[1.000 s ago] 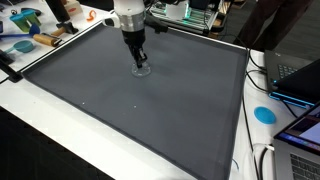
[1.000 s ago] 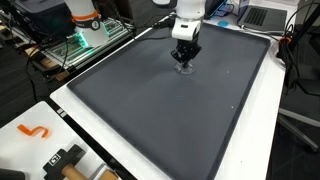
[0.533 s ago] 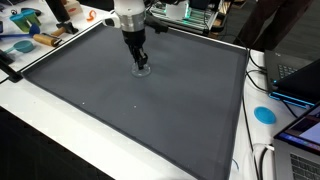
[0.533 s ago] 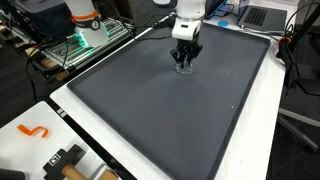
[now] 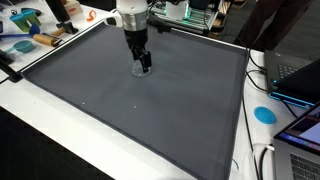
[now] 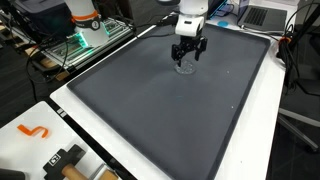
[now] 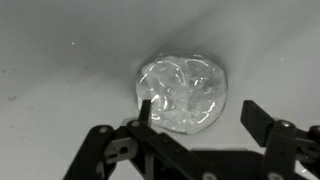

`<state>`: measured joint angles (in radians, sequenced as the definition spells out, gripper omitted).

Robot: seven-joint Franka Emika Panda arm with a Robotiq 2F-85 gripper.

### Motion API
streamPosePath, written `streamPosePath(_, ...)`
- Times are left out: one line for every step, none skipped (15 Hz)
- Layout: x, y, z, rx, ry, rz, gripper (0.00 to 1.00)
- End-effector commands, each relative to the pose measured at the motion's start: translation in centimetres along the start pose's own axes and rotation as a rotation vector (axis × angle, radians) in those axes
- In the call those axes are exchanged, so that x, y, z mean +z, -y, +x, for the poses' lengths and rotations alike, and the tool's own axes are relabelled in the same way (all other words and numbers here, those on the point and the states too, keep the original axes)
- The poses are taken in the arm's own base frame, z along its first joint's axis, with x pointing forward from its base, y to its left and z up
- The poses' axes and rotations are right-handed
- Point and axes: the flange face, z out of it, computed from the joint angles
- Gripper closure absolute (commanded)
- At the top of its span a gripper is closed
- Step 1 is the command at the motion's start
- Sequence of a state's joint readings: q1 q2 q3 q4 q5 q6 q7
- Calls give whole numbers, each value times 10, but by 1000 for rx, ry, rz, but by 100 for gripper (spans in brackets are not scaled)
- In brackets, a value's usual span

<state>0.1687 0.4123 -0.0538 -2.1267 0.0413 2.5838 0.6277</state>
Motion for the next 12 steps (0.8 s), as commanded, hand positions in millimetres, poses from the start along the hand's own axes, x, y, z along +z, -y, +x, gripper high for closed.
streamPosePath(-12, 5, -5, -17, 0, -21, 0)
streamPosePath(-16, 7, -6, -32, -3, -28, 0)
streamPosePath(-20, 9, -8, -46, -4, -38, 0)
streamPosePath(-26, 12, -10, -66, -5, -49, 0)
streamPosePath(-32, 15, -12, -86, -10, -63, 0)
streamPosePath(-38, 18, -14, -111, -19, -79, 0)
streamPosePath(-45, 21, -16, -136, -27, -97, 0)
streamPosePath(-51, 24, -17, -161, -36, -112, 0)
streamPosePath(-58, 28, -20, -197, -50, -138, 0)
streamPosePath(-64, 32, -22, -225, -61, -155, 0)
streamPosePath(-70, 36, -25, -258, -73, -177, 0)
streamPosePath(-76, 40, -28, -286, -87, -197, 0)
